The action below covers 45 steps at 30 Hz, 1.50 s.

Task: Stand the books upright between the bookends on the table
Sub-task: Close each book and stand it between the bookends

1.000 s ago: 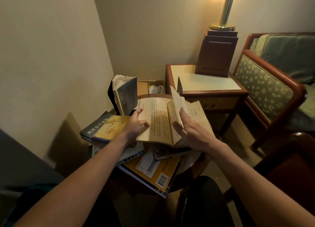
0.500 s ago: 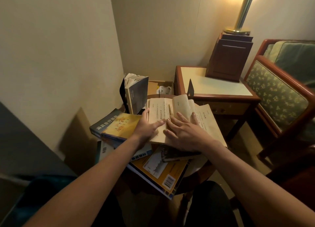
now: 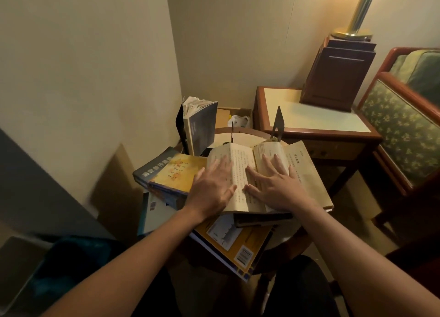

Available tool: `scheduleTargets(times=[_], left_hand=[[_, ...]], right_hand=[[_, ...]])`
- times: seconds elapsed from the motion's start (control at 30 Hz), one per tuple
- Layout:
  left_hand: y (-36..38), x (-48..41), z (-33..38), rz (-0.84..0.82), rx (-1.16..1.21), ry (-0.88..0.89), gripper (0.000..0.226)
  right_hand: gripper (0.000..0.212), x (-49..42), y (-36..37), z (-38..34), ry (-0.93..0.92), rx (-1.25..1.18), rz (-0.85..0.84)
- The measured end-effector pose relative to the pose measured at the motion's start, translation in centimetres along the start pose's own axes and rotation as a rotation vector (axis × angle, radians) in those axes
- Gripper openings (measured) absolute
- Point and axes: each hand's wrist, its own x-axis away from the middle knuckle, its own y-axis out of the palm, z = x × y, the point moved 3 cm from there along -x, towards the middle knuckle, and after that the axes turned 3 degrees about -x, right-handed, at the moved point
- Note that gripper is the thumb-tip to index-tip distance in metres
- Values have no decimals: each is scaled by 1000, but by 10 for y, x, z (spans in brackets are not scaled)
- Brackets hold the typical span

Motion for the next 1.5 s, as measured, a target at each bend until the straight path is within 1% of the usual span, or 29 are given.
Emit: scheduleTargets(times=[0.03, 0.13, 0.23, 0.37, 0.5, 0.7, 0.8, 0.93, 1.07, 1.17, 1.33, 1.4, 1.5], left_hand=[[5, -2, 1, -59, -16, 39, 64], [19, -16, -4, -191, -53, 17, 55], [26, -37, -12, -254, -133, -20, 54], [30, -62, -17, -303, -148, -83, 58], [27, -54, -12, -278, -129, -74, 60], [28, 12, 5, -215, -42, 11, 63], [30, 24, 9, -216, -43, 22, 67], [29, -11, 1, -233, -95, 40, 60], [29, -60, -12, -264, -138, -29, 58], [30, -65, -9, -260, -123, -51, 57], [36, -15, -1, -185, -36, 3, 62], [36, 7, 0, -180, -11, 9, 66], [35, 24, -1, -188, -27, 30, 65]], right_hand=[[75, 1, 1, 0, 3, 1, -4], [76, 3, 3, 2, -2, 23, -7], [76, 3, 4, 2, -6, 51, -11], [74, 0, 6, 3, 5, 50, -7], [74, -1, 8, 4, 5, 37, 3], [74, 1, 12, 4, 6, 24, 31], [74, 1, 11, 4, 3, 14, 36], [75, 0, 12, 5, 9, 11, 34], [73, 0, 11, 4, 13, 10, 7], [73, 0, 10, 4, 14, 1, 4], [73, -1, 13, 5, 12, 0, 23], [74, -2, 14, 5, 15, 2, 30], [74, -2, 14, 6, 14, 1, 30]])
